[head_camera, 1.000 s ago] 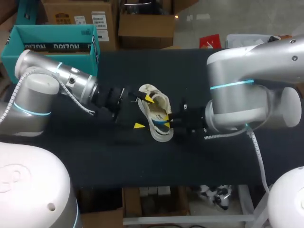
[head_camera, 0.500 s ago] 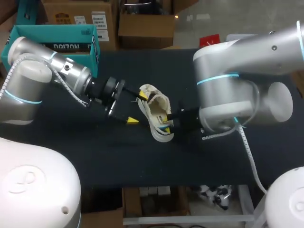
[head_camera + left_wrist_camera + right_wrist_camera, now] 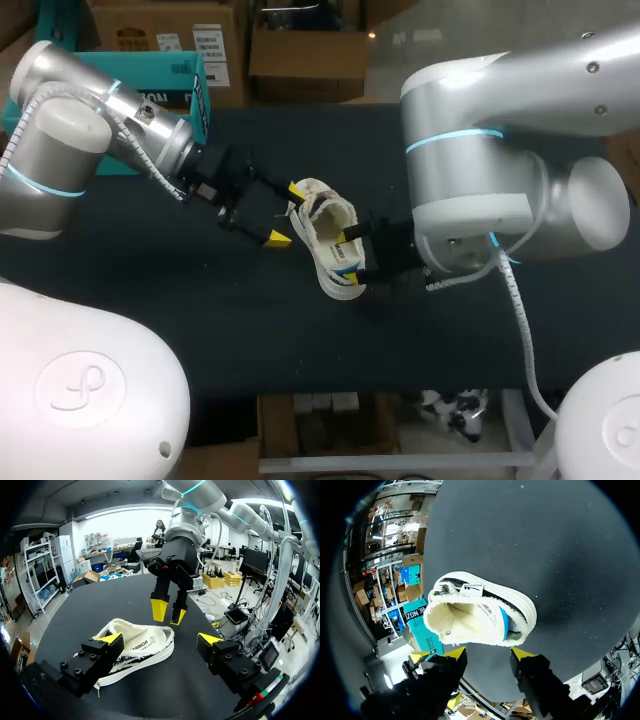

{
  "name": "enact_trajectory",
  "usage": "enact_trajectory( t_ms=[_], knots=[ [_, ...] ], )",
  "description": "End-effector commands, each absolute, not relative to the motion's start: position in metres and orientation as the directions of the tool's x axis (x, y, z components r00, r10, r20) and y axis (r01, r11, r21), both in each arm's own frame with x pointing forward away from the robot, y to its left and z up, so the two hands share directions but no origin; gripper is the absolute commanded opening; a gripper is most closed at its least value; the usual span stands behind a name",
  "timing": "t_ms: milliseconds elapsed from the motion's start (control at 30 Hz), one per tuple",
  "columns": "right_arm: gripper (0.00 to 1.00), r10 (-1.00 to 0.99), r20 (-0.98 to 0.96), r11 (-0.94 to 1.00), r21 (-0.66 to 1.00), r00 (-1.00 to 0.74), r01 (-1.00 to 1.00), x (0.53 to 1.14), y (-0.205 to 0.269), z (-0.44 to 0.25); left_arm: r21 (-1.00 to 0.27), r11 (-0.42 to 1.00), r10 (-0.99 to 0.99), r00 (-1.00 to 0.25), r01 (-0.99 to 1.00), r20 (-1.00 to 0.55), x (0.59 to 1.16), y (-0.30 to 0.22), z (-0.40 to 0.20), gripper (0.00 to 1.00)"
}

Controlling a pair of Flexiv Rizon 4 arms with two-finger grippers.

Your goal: Open the shoe tongue, take the insole out of the shoe, put the insole back into the shoe, and pack the shoe into the shoebox

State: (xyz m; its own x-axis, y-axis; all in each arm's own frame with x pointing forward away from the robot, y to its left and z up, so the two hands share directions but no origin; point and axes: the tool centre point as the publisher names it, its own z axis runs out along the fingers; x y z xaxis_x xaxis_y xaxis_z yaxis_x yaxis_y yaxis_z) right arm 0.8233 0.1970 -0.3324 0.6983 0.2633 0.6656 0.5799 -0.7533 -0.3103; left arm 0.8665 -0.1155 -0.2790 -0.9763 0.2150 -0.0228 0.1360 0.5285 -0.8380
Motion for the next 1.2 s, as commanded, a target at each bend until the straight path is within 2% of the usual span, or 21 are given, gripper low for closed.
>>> enact_trajectory(
  t_ms=[33, 300, 400, 700, 1033, 1200],
  knots=[
    [0.0, 0.293, 0.647, -0.7, -0.356, 0.704, 0.619, 0.841, 0.201, -0.344, -0.778, 0.618, 0.181, -0.984, 0.114, 0.0, 0.86, -0.121, -0.272, 1.0],
    [0.0, 0.334, 0.6, -0.684, -0.376, 0.727, 0.624, 0.866, 0.214, -0.38, -0.778, 0.618, 0.181, -0.984, 0.114, 0.0, 0.86, -0.121, -0.272, 1.0],
    [0.0, 0.338, 0.585, -0.696, -0.372, 0.737, 0.614, 0.87, 0.212, -0.387, -0.762, 0.647, 0.061, -0.998, 0.022, 0.023, 0.865, -0.109, -0.264, 1.0],
    [0.0, 0.343, 0.552, -0.726, -0.358, 0.76, 0.587, 0.868, 0.208, -0.401, -0.762, 0.647, 0.061, -0.998, 0.022, 0.023, 0.865, -0.109, -0.264, 1.0],
    [0.0, 0.341, 0.655, -0.689, -0.314, 0.674, 0.654, 0.848, 0.187, -0.34, -0.762, 0.647, 0.061, -0.998, 0.022, 0.023, 0.865, -0.109, -0.264, 1.0],
    [0.0, 0.367, 0.68, -0.626, -0.324, 0.635, 0.709, 0.849, 0.171, -0.327, -0.723, 0.684, -0.046, -0.995, -0.094, 0.086, 0.864, -0.111, -0.272, 1.0]
  ],
)
